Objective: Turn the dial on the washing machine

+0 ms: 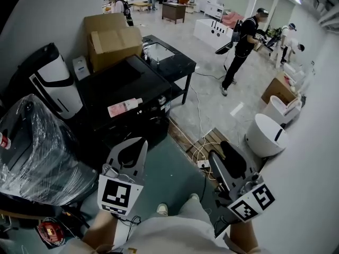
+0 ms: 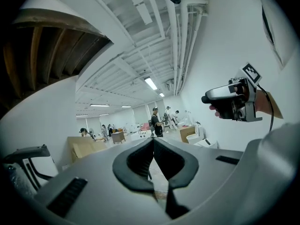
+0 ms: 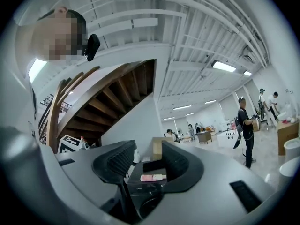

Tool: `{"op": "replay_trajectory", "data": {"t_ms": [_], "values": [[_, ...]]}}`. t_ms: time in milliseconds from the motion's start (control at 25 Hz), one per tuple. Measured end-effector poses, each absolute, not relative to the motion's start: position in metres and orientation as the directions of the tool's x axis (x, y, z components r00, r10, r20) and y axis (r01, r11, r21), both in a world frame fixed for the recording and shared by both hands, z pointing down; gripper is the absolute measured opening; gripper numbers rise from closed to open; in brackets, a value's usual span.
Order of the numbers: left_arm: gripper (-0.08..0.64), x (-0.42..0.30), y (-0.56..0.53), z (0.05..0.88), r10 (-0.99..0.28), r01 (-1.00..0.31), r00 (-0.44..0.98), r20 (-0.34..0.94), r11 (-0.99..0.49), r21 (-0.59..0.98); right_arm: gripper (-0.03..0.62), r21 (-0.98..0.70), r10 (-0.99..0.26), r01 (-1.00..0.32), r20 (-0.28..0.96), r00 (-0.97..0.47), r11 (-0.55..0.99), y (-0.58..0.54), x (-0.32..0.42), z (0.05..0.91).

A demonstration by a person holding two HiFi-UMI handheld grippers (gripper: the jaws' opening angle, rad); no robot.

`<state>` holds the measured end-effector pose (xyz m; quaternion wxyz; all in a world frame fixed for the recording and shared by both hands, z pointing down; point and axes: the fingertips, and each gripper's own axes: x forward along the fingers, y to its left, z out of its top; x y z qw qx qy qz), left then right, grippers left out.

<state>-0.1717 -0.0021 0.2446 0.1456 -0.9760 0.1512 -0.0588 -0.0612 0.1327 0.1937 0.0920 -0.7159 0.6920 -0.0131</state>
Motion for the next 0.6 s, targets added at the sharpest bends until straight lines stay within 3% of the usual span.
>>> {"op": "replay_trajectory", "data": {"t_ms": [80, 400, 600], "values": [[0.018, -0.168, -0.005, 0.245, -0.314, -0.281, 0.947, 0.067, -0.913, -0.295, 0.236, -0.17, -0.99, -0.984, -0.118, 0.079, -0.058, 0.133, -0.05, 0.195], [0.018, -0.143, -0.033, 0.243, -0.393, -0.35, 0.917, 0.07, -0.877, -0.329, 0.236, -0.206, -0.991, -0.976, -0.101, 0.087, -0.064, 0.102, 0.013, 0.204], [0.018, -0.113, -0.056, 0.257, -0.48, -0.425, 0.87, 0.112, -0.846, -0.321, 0.275, -0.212, -0.995, -0.976, -0.079, 0.065, -0.047, 0.067, 0.07, 0.215]]}}
